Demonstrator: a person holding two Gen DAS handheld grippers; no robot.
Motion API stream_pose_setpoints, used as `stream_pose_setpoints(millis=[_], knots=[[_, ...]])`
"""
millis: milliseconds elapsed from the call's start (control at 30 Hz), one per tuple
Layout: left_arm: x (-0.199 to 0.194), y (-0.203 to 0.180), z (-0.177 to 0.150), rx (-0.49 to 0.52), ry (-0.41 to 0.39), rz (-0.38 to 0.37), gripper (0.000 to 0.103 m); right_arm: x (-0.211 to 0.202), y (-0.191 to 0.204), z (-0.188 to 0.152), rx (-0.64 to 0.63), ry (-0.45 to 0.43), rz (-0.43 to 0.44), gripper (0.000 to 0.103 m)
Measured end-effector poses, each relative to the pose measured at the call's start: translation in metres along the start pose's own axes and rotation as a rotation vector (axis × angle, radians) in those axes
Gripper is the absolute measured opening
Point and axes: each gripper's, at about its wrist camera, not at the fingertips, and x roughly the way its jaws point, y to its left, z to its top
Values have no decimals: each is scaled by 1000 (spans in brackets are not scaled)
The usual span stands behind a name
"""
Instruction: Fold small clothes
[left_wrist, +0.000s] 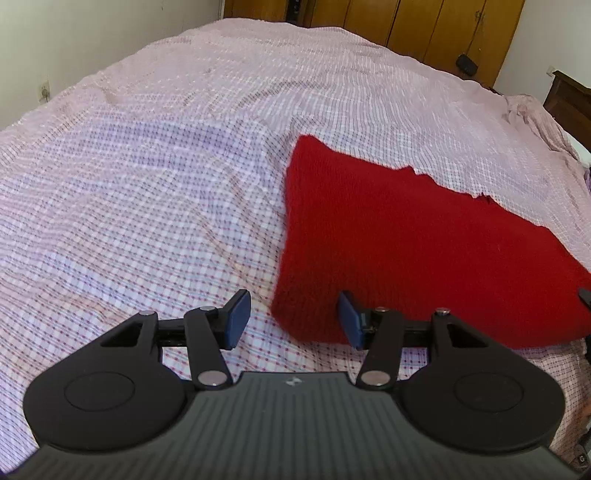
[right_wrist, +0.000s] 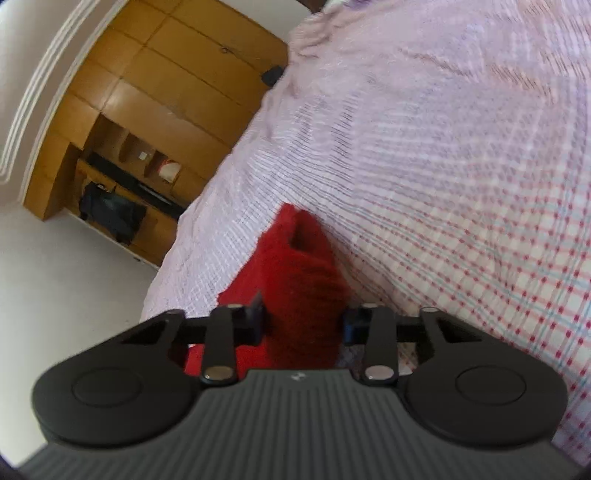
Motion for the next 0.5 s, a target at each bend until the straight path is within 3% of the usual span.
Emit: stream_pose_setpoints(millis=[500], knots=[[-1, 12, 22, 45, -41, 37, 58, -12, 94, 7, -399, -75, 123, 26]])
